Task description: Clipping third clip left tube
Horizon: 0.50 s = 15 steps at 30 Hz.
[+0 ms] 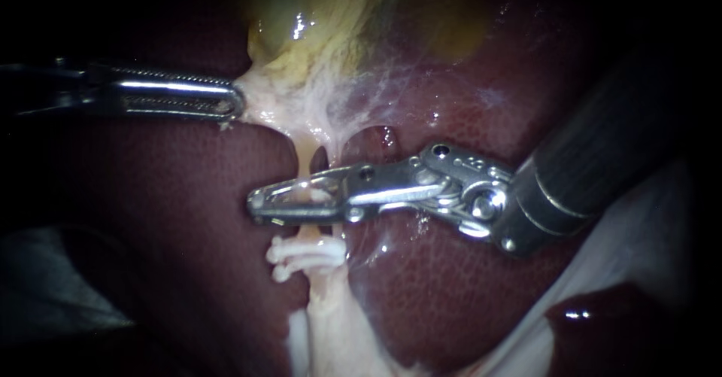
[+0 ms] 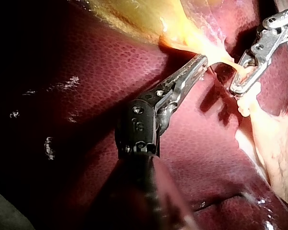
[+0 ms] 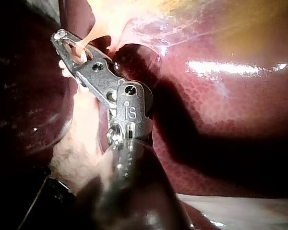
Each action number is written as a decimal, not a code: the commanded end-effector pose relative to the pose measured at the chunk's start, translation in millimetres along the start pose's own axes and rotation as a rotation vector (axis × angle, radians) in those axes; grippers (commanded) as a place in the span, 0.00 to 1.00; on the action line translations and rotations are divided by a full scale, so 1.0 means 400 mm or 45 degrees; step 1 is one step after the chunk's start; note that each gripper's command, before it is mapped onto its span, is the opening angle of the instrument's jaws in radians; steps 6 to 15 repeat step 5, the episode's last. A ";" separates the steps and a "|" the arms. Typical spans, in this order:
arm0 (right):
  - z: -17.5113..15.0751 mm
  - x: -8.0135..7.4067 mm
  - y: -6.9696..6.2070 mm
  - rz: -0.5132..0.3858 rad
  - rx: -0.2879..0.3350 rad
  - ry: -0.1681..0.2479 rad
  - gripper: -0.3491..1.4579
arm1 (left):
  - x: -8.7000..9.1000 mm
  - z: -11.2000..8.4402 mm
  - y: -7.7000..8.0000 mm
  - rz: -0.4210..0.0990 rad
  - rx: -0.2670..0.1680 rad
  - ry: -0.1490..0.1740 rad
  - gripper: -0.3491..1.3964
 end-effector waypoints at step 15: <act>-0.0006 -0.0006 0.0006 0.029 0.001 -0.003 0.00 | 0.0000 0.0000 -0.0001 0.000 0.000 0.000 0.00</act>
